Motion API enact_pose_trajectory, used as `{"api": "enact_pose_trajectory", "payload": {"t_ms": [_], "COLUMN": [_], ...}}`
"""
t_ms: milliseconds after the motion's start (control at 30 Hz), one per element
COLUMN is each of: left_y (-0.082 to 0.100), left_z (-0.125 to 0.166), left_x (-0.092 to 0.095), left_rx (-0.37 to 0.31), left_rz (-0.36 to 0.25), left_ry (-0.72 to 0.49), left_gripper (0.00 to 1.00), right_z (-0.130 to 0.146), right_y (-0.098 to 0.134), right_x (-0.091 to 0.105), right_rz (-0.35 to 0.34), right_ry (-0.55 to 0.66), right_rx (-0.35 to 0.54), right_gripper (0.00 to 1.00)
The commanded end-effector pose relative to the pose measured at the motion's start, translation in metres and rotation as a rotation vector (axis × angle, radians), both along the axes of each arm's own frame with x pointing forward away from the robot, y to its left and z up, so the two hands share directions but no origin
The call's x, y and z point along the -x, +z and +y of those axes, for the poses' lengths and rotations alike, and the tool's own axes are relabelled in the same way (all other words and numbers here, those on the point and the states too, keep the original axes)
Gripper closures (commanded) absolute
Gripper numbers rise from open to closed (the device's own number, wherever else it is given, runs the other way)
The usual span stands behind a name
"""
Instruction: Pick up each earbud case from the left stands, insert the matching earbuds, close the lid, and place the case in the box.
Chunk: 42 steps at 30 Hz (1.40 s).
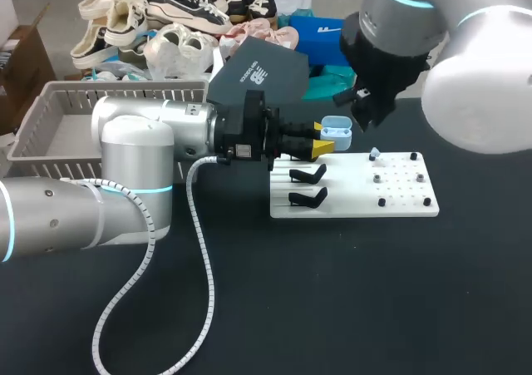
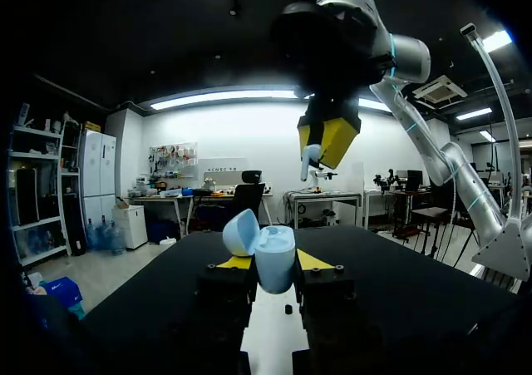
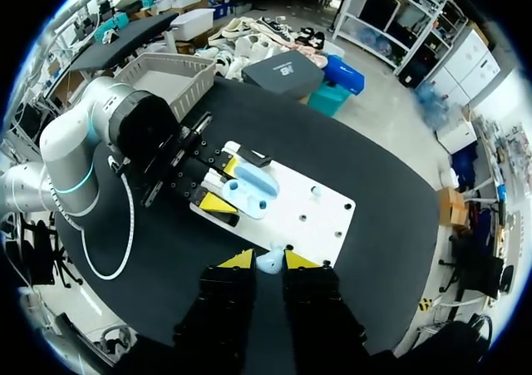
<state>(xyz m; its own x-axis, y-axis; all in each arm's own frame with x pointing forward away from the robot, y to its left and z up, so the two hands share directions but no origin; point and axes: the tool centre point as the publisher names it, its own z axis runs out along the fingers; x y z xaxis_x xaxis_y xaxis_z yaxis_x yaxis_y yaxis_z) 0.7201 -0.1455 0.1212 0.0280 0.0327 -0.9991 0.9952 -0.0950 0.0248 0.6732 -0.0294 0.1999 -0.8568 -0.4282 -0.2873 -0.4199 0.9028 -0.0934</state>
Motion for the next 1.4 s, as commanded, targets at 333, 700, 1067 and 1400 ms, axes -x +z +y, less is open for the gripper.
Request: {"api": "enact_pose_trajectory", "payload": {"t_ms": [333, 700, 1067, 1400], "left_y": [0.000, 0.000, 0.000, 0.000], "left_z": [0.000, 0.000, 0.000, 0.000], "left_x": [-0.001, -0.001, -0.001, -0.001], "left_rx": [-0.001, -0.001, -0.001, -0.001], "left_rz": [0.000, 0.000, 0.000, 0.000], "left_ry": [-0.002, -0.002, -0.002, -0.002], "left_gripper": [1.00, 1.00, 1.00, 1.00], "right_z": [-0.003, 0.001, -0.007, -0.008], "right_y": [0.002, -0.002, -0.010, -0.008], "right_x": [0.000, -0.014, -0.010, -0.004], "right_rz": [0.003, 0.000, 0.102, 0.114], "right_ry": [0.000, -0.291, -0.452, -0.447], "right_rx": [-0.002, 0.106, 0.021, -0.001], "right_gripper": [1.00, 1.00, 1.00, 1.00]}}
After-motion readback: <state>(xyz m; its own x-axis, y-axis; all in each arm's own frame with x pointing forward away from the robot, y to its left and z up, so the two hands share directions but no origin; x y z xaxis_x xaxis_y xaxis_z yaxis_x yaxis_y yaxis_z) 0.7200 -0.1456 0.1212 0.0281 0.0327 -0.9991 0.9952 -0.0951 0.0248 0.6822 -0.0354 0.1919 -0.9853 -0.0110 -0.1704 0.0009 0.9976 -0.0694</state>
